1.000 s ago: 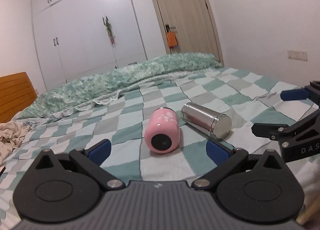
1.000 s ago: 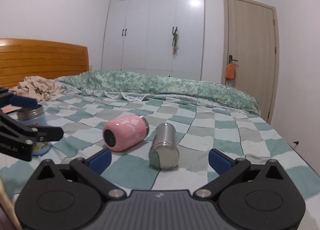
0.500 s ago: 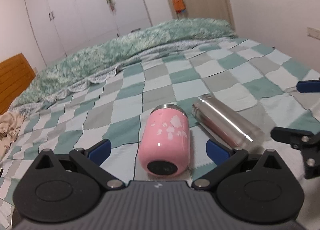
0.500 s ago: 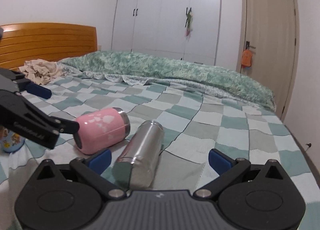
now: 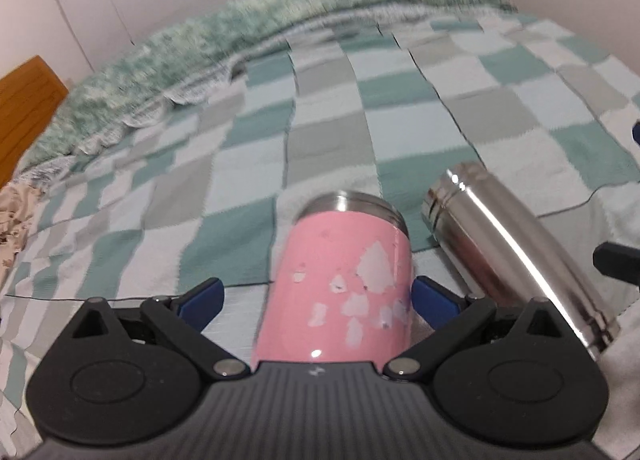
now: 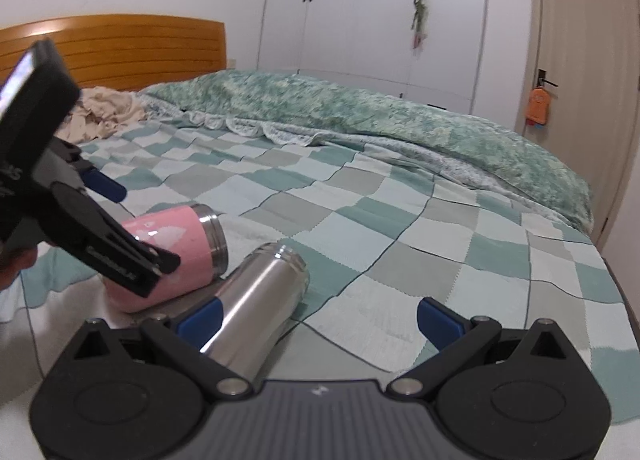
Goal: Flip cup upright
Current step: 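Move the left gripper toward the pink cup lying on its side, then close the left gripper on the pink cup's body and lift it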
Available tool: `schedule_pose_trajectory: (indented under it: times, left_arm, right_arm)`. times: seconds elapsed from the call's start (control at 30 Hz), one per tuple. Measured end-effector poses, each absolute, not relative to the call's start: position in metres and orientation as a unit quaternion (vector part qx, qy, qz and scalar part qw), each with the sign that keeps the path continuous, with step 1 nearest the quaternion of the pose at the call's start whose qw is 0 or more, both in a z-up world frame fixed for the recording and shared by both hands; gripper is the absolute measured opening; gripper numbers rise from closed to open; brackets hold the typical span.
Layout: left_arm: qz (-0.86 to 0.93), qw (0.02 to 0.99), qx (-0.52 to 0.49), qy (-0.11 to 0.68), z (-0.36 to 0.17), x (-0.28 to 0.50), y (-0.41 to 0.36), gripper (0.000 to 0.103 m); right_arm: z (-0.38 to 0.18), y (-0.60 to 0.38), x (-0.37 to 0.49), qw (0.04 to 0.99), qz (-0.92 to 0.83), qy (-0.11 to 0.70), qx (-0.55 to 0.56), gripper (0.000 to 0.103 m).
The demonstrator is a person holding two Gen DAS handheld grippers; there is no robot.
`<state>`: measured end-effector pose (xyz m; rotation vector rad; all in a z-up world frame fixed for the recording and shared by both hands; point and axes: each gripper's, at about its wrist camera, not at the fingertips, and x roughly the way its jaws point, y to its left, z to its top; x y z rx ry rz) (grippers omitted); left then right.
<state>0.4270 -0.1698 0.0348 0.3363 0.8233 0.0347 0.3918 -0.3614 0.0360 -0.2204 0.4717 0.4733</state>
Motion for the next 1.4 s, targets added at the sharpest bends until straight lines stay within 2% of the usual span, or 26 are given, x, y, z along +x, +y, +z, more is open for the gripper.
schedule_pose_trajectory:
  times: [0.03, 0.1, 0.17, 0.3, 0.47, 0.93, 1.2, 1.4]
  left_arm:
    - [0.016, 0.897, 0.168, 0.408, 0.029, 0.432, -0.173, 0.1]
    - [0.008, 0.887, 0.17, 0.43, 0.019, 0.436, -0.176, 0.086]
    - [0.013, 0.888, 0.167, 0.428, 0.015, 0.436, -0.174, 0.085]
    - [0.008, 0.891, 0.122, 0.436, 0.023, 0.429, -0.166, 0.085]
    - [-0.001, 0.889, 0.121, 0.442, 0.034, 0.405, -0.168, 0.085]
    - [-0.031, 0.894, 0.11, 0.434, 0.082, 0.276, -0.167, 0.085]
    - [-0.056, 0.879, 0.117, 0.459, 0.063, 0.216, -0.17, 0.085]
    - [-0.046, 0.874, 0.119, 0.469, 0.034, 0.205, -0.165, 0.085]
  right_arm:
    - [0.034, -0.362, 0.396, 0.937, 0.235, 0.233, -0.107, 0.103]
    - [0.029, -0.362, 0.401, 0.936, 0.24, 0.236, -0.102, 0.103]
    - [0.025, -0.363, 0.404, 0.935, 0.245, 0.239, -0.096, 0.103]
    - [0.022, -0.363, 0.399, 0.934, 0.248, 0.242, -0.091, 0.103]
    - [0.034, -0.359, 0.376, 0.935, 0.251, 0.233, -0.092, 0.103]
    - [0.066, -0.345, 0.258, 0.935, 0.256, 0.23, -0.088, 0.103]
    - [0.063, -0.341, 0.194, 0.927, 0.248, 0.259, -0.109, 0.103]
    - [0.047, -0.349, 0.163, 0.924, 0.229, 0.29, -0.098, 0.103]
